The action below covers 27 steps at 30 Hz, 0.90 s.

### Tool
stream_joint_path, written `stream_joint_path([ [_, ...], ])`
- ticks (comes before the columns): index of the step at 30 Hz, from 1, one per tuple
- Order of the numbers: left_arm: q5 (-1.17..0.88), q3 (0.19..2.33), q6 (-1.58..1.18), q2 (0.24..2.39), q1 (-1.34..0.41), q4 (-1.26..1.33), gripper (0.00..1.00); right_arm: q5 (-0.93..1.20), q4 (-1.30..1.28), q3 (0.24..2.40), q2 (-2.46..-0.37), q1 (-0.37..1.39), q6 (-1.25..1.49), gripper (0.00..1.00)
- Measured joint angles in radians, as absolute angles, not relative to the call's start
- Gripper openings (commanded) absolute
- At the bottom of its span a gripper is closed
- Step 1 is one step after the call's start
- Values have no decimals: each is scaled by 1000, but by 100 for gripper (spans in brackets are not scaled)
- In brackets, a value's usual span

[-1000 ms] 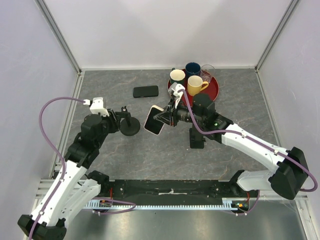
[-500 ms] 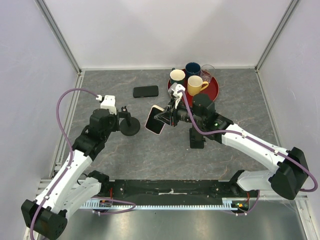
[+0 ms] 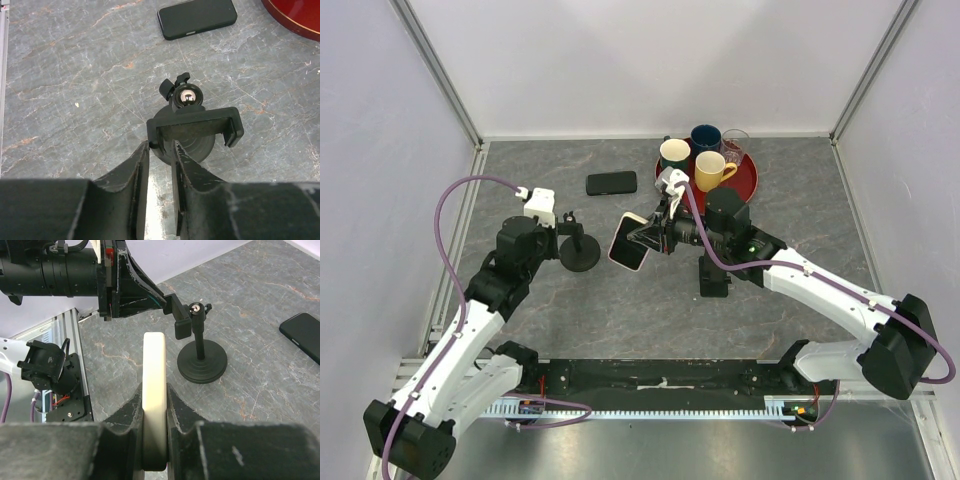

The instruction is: Place the phone on the phone stand

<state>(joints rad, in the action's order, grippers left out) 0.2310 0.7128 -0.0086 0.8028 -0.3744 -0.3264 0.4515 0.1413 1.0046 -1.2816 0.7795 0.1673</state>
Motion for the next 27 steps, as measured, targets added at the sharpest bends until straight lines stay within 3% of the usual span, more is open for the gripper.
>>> stream_joint_path([
  [7, 224, 698, 18, 804, -366, -293, 2, 455, 150, 1004, -1282, 780, 167, 0],
  [16, 176, 686, 20, 794, -364, -277, 2, 455, 150, 1004, -1282, 780, 167, 0],
  [27, -67, 657, 21, 745, -361, -274, 2, 467, 158, 1004, -1282, 780, 168, 0],
])
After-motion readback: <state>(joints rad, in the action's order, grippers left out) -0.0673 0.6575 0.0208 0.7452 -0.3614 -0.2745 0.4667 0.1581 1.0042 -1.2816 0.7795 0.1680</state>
